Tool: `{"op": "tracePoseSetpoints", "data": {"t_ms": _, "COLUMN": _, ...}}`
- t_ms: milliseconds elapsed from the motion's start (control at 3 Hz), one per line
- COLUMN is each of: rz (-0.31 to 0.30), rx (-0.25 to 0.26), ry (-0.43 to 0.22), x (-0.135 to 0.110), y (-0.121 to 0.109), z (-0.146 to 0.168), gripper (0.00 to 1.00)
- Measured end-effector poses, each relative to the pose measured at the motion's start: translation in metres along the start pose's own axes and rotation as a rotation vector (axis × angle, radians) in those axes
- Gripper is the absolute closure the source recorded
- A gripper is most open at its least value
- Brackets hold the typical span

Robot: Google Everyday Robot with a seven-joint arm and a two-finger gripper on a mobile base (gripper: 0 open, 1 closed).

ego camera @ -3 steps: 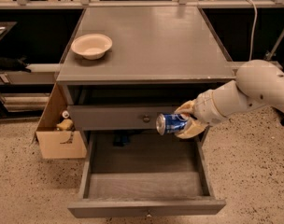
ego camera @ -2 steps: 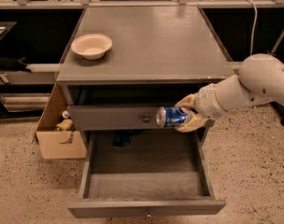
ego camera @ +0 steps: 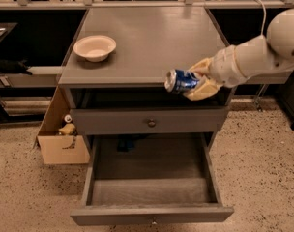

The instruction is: Pick pepsi can from middle drawer and place on counter

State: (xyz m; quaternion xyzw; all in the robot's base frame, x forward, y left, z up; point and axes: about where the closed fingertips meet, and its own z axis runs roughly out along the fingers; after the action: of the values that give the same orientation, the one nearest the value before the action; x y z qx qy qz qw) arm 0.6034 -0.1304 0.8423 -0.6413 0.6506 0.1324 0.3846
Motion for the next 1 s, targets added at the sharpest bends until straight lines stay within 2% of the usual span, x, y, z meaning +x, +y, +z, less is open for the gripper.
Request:
{"op": "tracePoseSetpoints", "data": {"t_ms": 333, "rz": 0.046, "rx": 0.035, "ry": -0.017, "x": -0.016, "y": -0.043, "z": -0.013, "gripper": 1.00}}
{"op": "tracePoseSetpoints", "data": {"t_ms": 667, "rz": 0.147, "rx": 0.081, "ry": -0.044, "x": -0.008, "y": -0.093, "z": -0.003, "gripper": 1.00}}
{"op": "tracePoseSetpoints", "data": {"t_ms": 1000, "rz": 0.214, "rx": 0.103, "ry": -0.061, "x": 0.000, "y": -0.117, "z": 0.006, "gripper": 1.00}}
